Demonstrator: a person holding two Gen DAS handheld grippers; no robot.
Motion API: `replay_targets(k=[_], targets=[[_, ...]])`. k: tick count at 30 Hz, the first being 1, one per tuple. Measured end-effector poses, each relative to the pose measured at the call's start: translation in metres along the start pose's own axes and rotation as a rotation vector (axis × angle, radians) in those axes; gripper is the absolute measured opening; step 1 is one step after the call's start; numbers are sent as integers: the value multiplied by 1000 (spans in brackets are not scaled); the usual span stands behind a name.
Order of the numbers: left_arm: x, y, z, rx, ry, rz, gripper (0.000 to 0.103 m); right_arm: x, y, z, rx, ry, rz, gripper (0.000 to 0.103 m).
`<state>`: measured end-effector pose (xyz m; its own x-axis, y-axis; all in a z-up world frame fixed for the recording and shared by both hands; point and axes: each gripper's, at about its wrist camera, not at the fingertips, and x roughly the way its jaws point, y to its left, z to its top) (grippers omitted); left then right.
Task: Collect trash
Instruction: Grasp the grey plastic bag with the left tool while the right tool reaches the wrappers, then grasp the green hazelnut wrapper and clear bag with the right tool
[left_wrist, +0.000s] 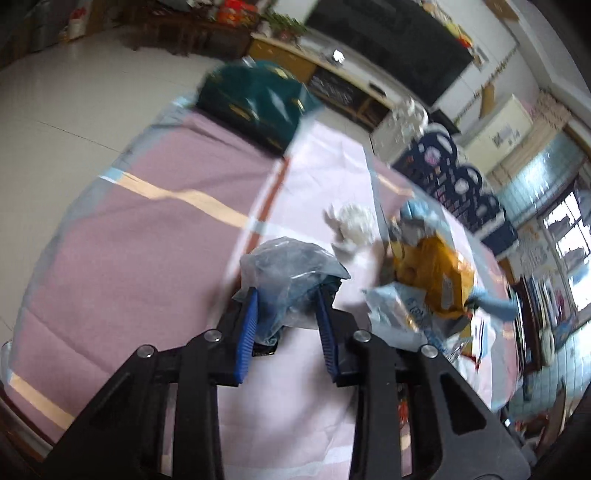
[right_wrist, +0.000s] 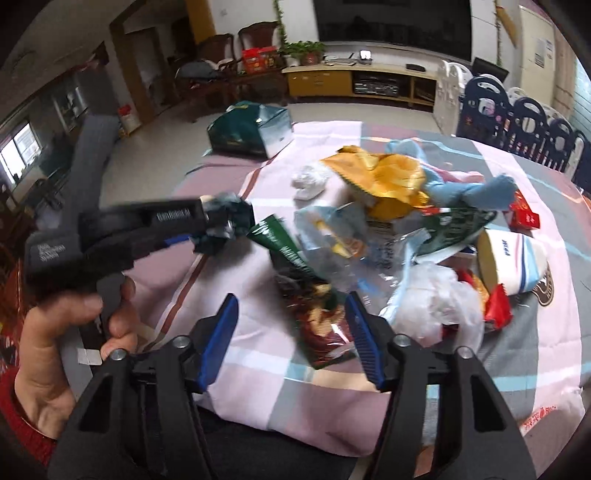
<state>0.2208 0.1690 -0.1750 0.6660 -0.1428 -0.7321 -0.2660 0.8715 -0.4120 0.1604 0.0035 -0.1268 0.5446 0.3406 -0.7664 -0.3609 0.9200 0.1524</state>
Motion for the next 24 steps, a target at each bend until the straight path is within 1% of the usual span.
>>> replay_targets(k=[2, 4, 5, 7, 10, 14, 17, 21, 23, 24], targets=[[-12, 4, 0, -20, -63, 36, 32, 3, 4, 0, 1, 11, 26, 54], [-18, 7, -1, -28, -85, 64, 32, 9, 7, 0, -5, 26, 9, 54], [-18, 6, -1, -27, -87, 70, 32, 13, 8, 1, -7, 36, -14, 54], [-18, 4, -1, -16, -84, 74, 32, 23, 8, 3, -6, 52, -94, 54], [-21, 2, -2, 0, -93, 74, 32, 37, 6, 10, -8, 67, -169, 54], [-23, 7, -2, -1, -103, 93, 32, 57, 6, 13, -44, 109, -211, 55], [-24, 12, -1, -17, -110, 131, 32, 67, 9, 10, -59, 141, -228, 55], [-27, 19, 1, -36, -124, 145, 32, 71, 16, 5, -89, 137, -262, 55], [-29, 19, 2, -34, -131, 152, 32, 72, 19, 6, -102, 134, -260, 51], [-29, 18, 2, -31, -134, 154, 32, 72, 21, 6, -110, 133, -251, 47]])
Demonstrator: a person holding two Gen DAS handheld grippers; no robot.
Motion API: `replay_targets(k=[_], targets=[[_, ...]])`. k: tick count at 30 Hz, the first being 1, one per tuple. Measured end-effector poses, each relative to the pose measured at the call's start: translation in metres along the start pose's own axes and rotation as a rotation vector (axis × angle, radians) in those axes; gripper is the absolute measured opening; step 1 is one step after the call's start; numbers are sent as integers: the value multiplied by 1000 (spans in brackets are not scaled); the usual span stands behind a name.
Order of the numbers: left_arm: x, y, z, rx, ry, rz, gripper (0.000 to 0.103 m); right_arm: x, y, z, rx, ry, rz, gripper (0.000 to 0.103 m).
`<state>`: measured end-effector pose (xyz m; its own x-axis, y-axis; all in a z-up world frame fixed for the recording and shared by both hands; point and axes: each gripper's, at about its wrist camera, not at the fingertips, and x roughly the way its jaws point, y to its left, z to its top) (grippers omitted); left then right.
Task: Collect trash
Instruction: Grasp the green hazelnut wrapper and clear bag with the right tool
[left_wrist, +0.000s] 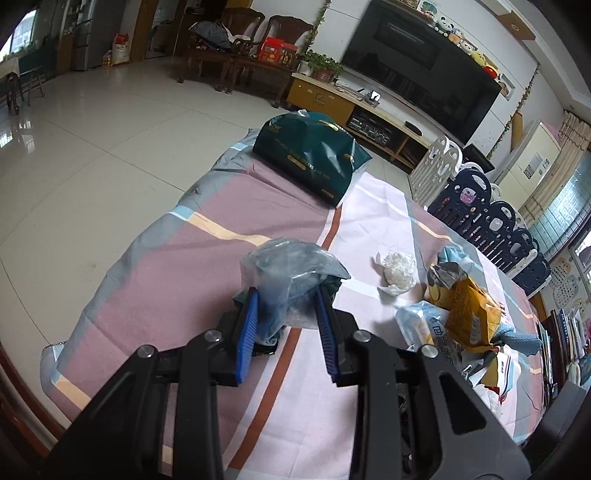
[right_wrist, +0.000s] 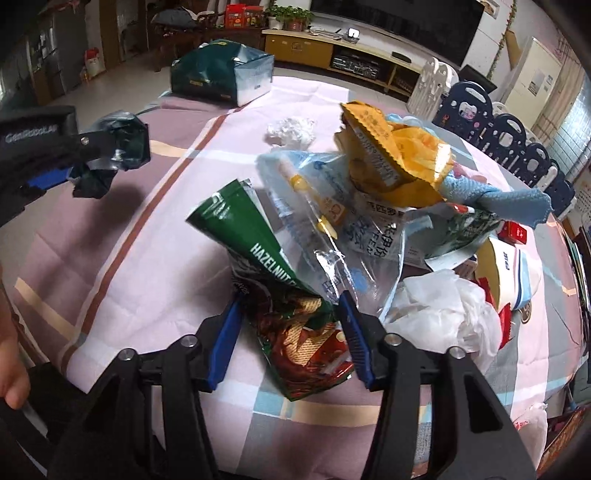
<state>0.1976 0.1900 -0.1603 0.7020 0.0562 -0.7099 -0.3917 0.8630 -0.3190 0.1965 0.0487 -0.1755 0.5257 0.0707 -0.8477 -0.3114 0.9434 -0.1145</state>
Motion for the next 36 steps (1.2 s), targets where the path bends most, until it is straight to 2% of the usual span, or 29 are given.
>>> replay_targets(k=[3, 9, 20, 26, 36], targets=[[-2, -1, -1, 3, -6, 7, 32, -3, 5, -2, -22, -6, 4, 40], [-2, 3, 0, -9, -13, 20, 32, -24, 12, -12, -32, -41, 28, 32], [-6, 7, 1, -21, -35, 38, 32, -69, 27, -31, -47, -150, 1, 32], [-8, 9, 1, -31, -44, 49, 32, -72, 15, -34, 16, -161, 11, 32], [-20, 22, -1, -83, -76, 21, 32, -113, -23, -44, 186, -276, 91, 32]])
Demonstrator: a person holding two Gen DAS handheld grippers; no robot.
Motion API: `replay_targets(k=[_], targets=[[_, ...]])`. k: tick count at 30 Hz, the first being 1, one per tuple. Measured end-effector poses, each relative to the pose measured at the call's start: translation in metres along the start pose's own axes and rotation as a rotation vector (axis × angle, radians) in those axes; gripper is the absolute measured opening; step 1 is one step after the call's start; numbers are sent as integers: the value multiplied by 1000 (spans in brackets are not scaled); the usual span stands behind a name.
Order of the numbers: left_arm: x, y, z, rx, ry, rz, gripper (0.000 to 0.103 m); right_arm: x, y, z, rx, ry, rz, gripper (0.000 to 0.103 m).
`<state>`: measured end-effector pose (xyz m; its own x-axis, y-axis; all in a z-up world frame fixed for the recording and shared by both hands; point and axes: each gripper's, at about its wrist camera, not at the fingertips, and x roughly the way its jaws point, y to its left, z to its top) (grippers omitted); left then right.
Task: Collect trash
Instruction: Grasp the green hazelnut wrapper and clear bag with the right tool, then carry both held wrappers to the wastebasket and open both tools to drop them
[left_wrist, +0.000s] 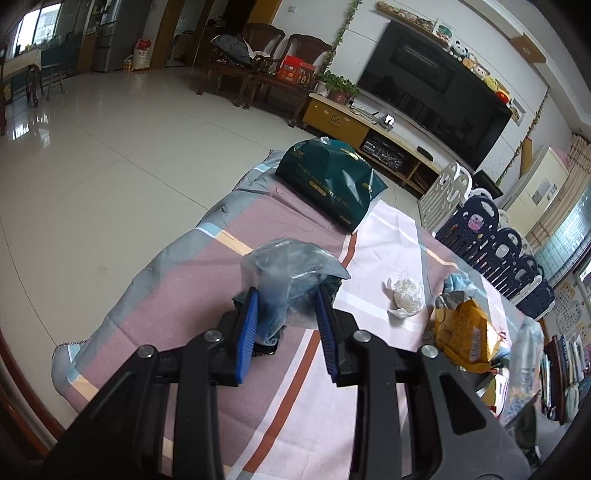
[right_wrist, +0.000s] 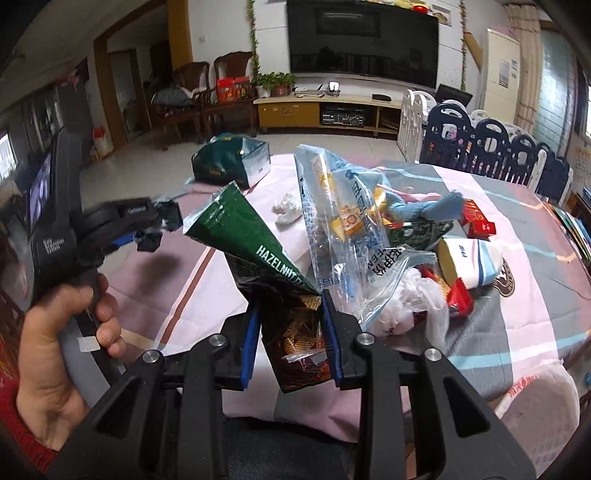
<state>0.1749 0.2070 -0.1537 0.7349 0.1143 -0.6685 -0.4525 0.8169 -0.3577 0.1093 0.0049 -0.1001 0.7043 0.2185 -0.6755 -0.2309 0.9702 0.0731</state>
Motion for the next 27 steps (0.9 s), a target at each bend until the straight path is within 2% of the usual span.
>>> replay_targets(k=[5, 11, 16, 21, 27], targets=[[-10, 14, -1, -62, 2, -78, 32, -34, -27, 5, 75, -52, -2, 32], [-33, 8, -8, -27, -38, -179, 32, -86, -82, 3, 197, -124, -28, 32], [-63, -13, -27, 95, -70, -254, 32, -124, -130, -19, 246, -128, -96, 32], [-93, -37, -56, 210, -51, -269, 32, -142, -180, -61, 322, -85, -112, 32], [-128, -89, -94, 316, 39, -436, 32, -156, -202, -85, 328, -66, -129, 32]])
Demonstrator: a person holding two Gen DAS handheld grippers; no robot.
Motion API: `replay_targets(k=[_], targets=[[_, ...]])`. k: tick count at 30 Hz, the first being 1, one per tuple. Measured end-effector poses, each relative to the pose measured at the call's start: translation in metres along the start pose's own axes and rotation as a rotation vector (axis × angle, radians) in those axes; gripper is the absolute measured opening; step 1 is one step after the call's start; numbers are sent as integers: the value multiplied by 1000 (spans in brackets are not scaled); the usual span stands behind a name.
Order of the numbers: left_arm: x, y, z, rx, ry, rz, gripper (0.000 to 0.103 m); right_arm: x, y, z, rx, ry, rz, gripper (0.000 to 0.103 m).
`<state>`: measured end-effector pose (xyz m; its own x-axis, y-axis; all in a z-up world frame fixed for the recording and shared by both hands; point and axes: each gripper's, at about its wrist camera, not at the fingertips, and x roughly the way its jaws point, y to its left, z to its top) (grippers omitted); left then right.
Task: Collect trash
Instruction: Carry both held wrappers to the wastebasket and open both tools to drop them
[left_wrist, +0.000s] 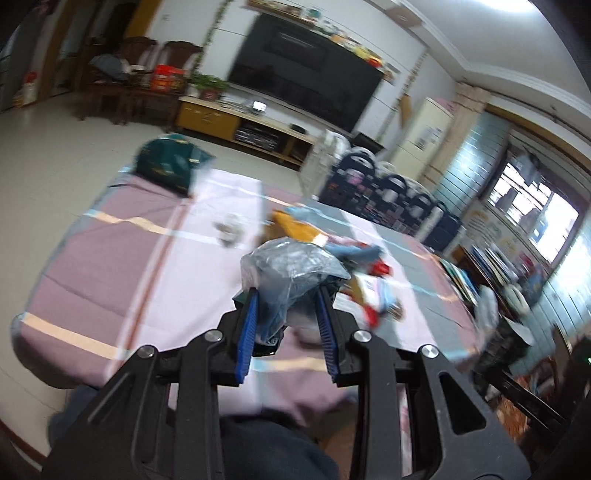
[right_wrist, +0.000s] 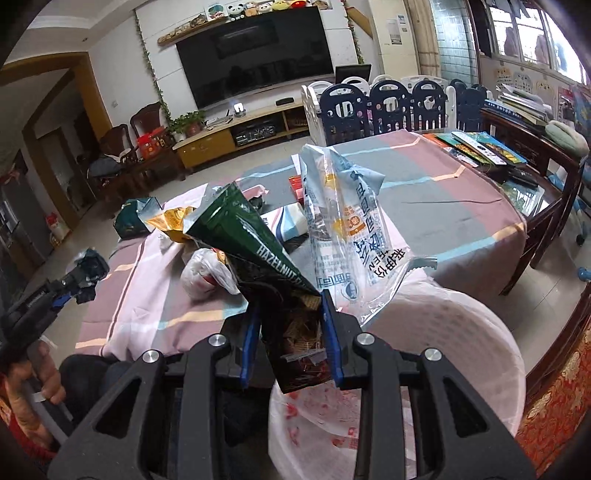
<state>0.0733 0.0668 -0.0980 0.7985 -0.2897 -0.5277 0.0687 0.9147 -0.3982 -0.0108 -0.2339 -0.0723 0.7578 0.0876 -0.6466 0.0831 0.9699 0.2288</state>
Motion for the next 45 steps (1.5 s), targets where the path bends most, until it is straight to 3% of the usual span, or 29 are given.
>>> replay_targets(k=[2, 6, 12, 15, 17, 19, 21, 27, 30, 32, 34, 36, 39, 45], targets=[[2, -25, -5, 56, 17, -42, 32, -7, -6, -3, -11, -7, -3, 32], [11, -39, -13, 70, 53, -42, 32, 0, -9, 4, 18, 8, 23, 32], [11, -19, -14, 19, 70, 15, 32, 72, 15, 43, -81, 53, 2, 32], [5, -10, -11, 2, 66, 28, 32, 133, 19, 56, -132, 131, 37, 39], [2, -6, -10, -3, 64, 36, 32, 158, 19, 57, -153, 176, 5, 45], [0, -2, -11, -9, 66, 46, 32, 163, 16, 57, -131, 186, 43, 61], [2, 3, -12, -21, 74, 52, 32, 158, 13, 57, -100, 164, 75, 67], [10, 6, -15, -29, 100, 54, 32, 154, 23, 57, -104, 170, 122, 67], [9, 5, -15, -23, 106, 52, 32, 163, 48, 52, -234, 157, 35, 60], [8, 3, -12, -15, 107, 50, 32, 174, 53, 53, -248, 164, 10, 49], [6, 3, -11, -12, 106, 49, 32, 186, 53, 55, -226, 205, 34, 8], [5, 2, -10, -8, 104, 48, 32, 184, 51, 59, -179, 206, 88, 5], [3, 1, -11, -2, 101, 53, 32, 159, 48, 67, -103, 135, 219, 5], [5, -16, -13, 21, 127, 35, 32, 97, 35, 82, -9, 35, 327, 5]])
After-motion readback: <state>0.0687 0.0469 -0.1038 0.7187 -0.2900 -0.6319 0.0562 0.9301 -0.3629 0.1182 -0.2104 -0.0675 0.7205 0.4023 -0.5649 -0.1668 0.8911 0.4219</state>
